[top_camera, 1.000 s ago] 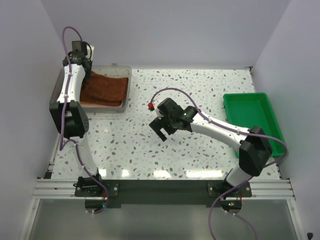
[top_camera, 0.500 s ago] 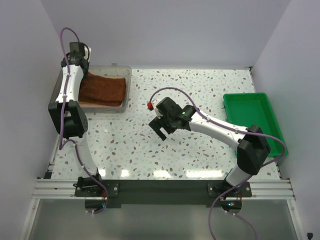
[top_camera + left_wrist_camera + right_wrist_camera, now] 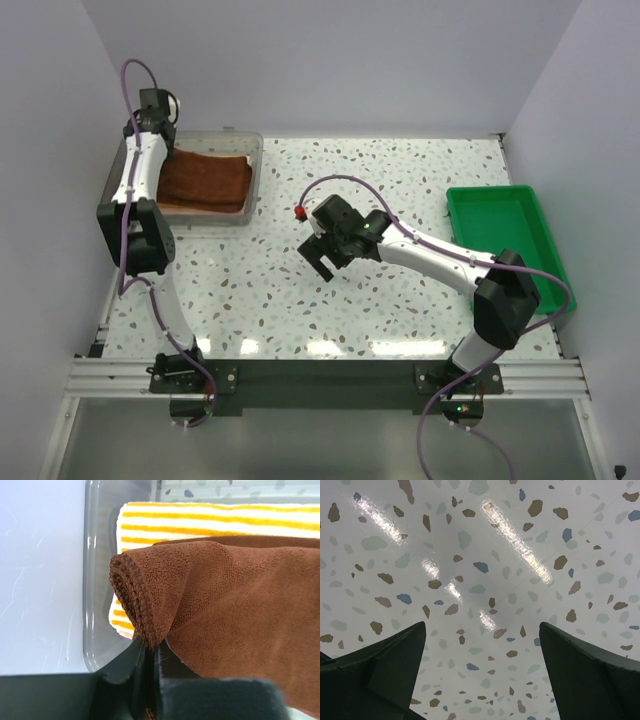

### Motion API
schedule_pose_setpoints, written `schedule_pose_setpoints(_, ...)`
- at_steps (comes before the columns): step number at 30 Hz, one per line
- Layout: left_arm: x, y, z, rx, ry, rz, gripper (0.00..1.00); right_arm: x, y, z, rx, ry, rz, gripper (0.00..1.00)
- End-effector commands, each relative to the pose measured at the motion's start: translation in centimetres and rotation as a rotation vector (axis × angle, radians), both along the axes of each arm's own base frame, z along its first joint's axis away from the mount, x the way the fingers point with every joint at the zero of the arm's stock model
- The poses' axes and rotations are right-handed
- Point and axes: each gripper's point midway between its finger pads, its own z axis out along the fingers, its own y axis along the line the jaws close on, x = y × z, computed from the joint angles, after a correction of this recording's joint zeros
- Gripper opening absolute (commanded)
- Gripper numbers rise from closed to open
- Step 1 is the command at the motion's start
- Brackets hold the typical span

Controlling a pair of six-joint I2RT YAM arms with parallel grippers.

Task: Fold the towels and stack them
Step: Neatly place the folded towel into the bin

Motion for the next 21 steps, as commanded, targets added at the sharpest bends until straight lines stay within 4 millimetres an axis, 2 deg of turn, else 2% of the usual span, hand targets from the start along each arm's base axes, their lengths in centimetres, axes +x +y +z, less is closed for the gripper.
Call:
schedule_pose_setpoints(1, 0.2, 2.1, -0.2, 0.071, -0.017, 0.059, 0.16, 0.5, 0.2, 0.8, 0.006, -0.014, 0.004, 0.98)
schedule_pose_setpoints(3, 0.0, 2.6, -0.2, 0.097, -0.019, 0.091, 0.24, 0.5, 0.2, 0.9, 0.005, -0.015, -0.003, 0.98)
schedule_pose_setpoints(4, -0.4, 3.1, 0.2, 0.119, -0.023, 0.121, 0.42, 0.5, 0.1, 0.9, 0.006, -0.017, -0.007, 0.98)
schedule_pose_setpoints(6, -0.8, 3.9, 0.9, 0.15, -0.035, 0.158, 0.59, 0.6, 0.0, 1.0, 0.005, -0.022, -0.019, 0.98)
schedule_pose_setpoints(7, -1.0, 4.2, 1.4, 0.166, -0.043, 0.183, 0.74, 0.8, -0.2, 1.2, 0.001, -0.035, -0.032, 0.98)
schedule_pose_setpoints(10, -2.1, 5.5, 3.6, 0.188, -0.089, 0.272, 0.91, 1.2, -0.9, 1.8, -0.005, -0.068, -0.071, 0.98)
schedule_pose_setpoints(11, -2.3, 5.7, 4.8, 0.186, -0.115, 0.293, 0.93, 1.3, -1.0, 2.0, -0.007, -0.074, -0.082, 0.98)
schedule_pose_setpoints(15, -4.0, 5.4, 6.8, 0.149, -0.158, 0.35, 0.97, 2.6, -3.0, 3.2, -0.005, -0.118, -0.199, 0.98)
schedule_pose_setpoints(17, -4.9, 4.3, 7.6, 0.069, -0.216, 0.364, 0.98, 3.3, -4.8, 4.3, 0.006, -0.154, -0.276, 0.99)
schedule_pose_setpoints(19, -4.9, 2.2, 7.7, -0.073, -0.278, 0.339, 1.0, 4.1, -6.4, 5.0, 0.03, -0.176, -0.372, 0.99)
schedule_pose_setpoints(20, -6.0, 1.1, 8.1, -0.119, -0.304, 0.325, 1.0, 4.3, -7.7, 5.9, 0.036, -0.207, -0.42, 0.99)
schedule_pose_setpoints(21, -6.0, 0.2, 8.7, -0.168, -0.351, 0.306, 1.0, 4.8, -9.0, 6.3, 0.048, -0.217, -0.49, 0.99)
